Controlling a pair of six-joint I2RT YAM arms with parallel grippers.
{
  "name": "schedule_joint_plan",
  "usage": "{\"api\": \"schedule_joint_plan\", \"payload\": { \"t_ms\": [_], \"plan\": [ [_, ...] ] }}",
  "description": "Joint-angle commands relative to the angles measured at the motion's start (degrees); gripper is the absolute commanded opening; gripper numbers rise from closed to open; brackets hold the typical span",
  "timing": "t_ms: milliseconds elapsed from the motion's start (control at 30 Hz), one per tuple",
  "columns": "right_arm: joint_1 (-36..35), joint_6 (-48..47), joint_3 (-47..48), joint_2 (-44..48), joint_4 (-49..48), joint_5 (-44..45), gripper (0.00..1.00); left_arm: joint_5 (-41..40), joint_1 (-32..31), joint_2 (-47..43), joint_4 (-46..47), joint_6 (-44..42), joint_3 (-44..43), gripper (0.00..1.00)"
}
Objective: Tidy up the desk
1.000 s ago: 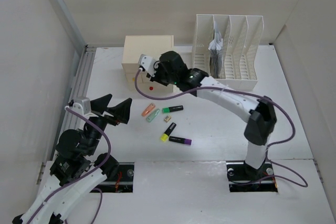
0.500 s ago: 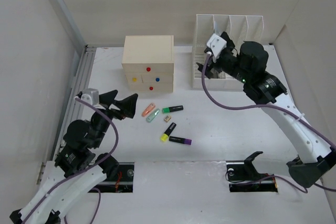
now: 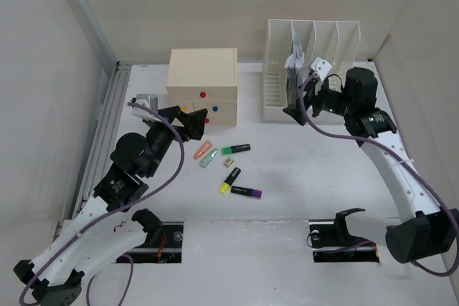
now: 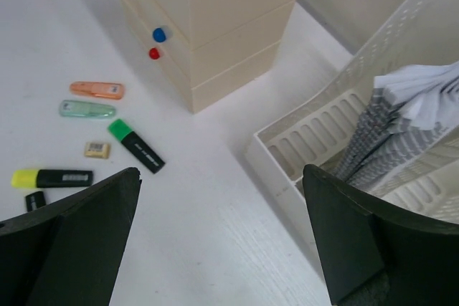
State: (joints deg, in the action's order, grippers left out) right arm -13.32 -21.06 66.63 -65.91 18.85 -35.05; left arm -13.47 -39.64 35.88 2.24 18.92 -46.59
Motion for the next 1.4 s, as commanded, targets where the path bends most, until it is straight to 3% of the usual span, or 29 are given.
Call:
{"api": "schedule_joint_plan", "payload": {
  "t_ms": [0, 67, 500, 800, 1033, 1367],
  "plan": [
    [3.0, 3.2, 0.3, -1.0, -2.4, -13.2, 1.0, 1.3, 0.2, -0.4, 8.9, 1.4, 1.7, 0.99],
    [5.0, 3.2, -0.5, -0.4, -2.4, -14.0, 1.0, -0.6, 0.2, -3.1, 13.6, -0.1, 8.2, 0.99],
    [5.1, 1.9, -3.3, 3.5, -4.2, -10.7, 1.0, -3.0, 0.7, 3.9, 10.6, -5.0, 2.1, 0.99],
    [5.1, 1.9, -0.5, 2.5, -2.8, -13.8, 1.0, -2.8, 1.2, 9.9, 9.0, -7.1, -1.1, 0.99],
    [7.3, -3.1, -2.9, -0.1, -0.1, -19.3, 1.0, -3.3, 1.8, 10.0, 11.8, -9.4, 3.5, 0.99],
    [8.0, -6.2, -4.8, 0.5, 0.5, -16.9, 1.0, -4.3, 2.3, 10.6, 7.4, -5.6, 4.4, 0.99]
  ]
}}
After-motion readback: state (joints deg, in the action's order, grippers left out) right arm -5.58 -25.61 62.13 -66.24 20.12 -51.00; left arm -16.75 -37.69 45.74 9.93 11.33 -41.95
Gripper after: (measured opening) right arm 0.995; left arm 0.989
